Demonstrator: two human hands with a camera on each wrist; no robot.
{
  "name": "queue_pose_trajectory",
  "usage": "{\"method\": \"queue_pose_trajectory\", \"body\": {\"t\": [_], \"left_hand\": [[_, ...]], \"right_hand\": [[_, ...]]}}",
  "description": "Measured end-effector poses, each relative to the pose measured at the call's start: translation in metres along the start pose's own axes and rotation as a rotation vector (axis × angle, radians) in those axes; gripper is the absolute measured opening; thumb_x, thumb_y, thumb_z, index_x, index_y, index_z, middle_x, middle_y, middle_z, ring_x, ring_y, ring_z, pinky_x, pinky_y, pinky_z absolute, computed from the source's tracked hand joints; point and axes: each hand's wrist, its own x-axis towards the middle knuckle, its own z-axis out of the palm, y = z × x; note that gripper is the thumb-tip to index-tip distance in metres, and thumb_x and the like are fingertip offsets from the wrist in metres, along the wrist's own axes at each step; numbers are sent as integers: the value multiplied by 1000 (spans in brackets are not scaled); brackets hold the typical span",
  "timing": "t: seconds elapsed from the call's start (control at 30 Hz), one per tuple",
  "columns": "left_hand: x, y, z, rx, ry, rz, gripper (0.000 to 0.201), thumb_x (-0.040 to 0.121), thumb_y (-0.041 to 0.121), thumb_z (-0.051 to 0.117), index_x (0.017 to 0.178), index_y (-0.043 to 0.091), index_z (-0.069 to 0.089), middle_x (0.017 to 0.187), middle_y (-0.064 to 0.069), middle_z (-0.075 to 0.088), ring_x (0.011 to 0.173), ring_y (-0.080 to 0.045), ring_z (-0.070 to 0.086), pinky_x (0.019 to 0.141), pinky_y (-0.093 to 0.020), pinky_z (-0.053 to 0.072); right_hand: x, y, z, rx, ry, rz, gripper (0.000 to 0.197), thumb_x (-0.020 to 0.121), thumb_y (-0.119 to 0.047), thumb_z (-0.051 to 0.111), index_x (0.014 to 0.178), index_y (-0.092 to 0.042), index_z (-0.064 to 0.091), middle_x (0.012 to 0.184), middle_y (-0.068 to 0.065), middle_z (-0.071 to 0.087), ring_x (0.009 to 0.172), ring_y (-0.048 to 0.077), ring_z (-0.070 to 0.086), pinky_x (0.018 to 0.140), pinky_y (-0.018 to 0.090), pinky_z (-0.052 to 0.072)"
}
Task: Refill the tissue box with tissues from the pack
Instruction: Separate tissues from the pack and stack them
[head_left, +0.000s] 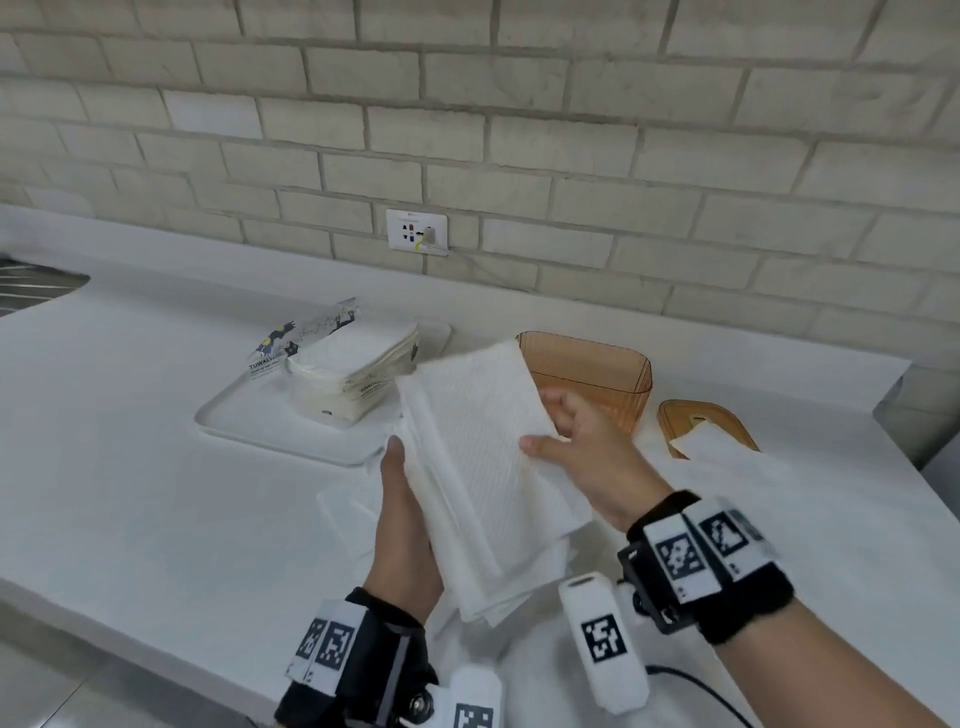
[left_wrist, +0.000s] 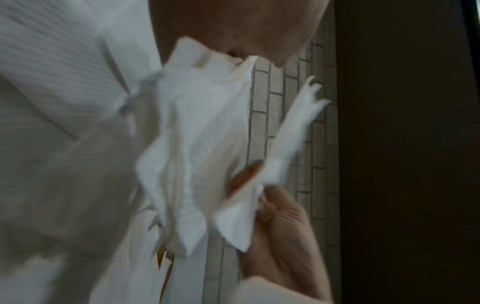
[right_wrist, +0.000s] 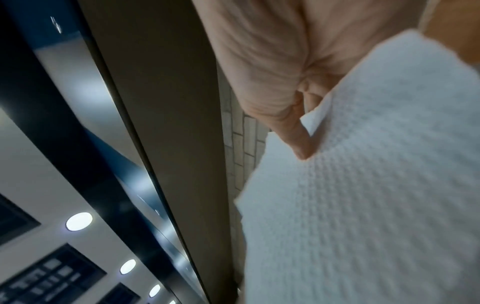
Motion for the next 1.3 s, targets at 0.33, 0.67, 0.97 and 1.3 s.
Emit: {"method": "queue_pose_trajectory", "body": {"t": [0.33,0.67,0.97,1.3], "left_hand": [[13,-11,3,269,-70,132,38,90,34,61,126,22,55,114,-5,70,103,-24,68,92,-46,52],[57,21,24,699,-312,304,46,71,38,74,113,25,59,106,5,70,97,-10,67,82,-28,56],[82,0,1,936,-442,131,20,88,23,65,107,28,61,104,7,70,97,-9,67,76,-18,54],[96,8,19,73,-370,-71,37,97,20,48,133,8,50,128,-11,63,119,-29,59,101,-50,45]], "right_hand": [[-7,21,-4,-299,-101,166,43,90,-26,55,131,-20,43,123,-5,55,108,14,58,96,33,47],[2,4,-16,-239,90,-28,48,90,-9,56,130,-21,32,119,-4,51,108,10,52,84,19,46],[11,51,-10,-245,68,75,71,87,-1,57,143,-19,18,134,0,46,127,14,43,107,32,38],[2,60,-17,538,101,250,93,44,-40,91,124,-14,52,116,8,67,100,23,65,88,38,51]]}}
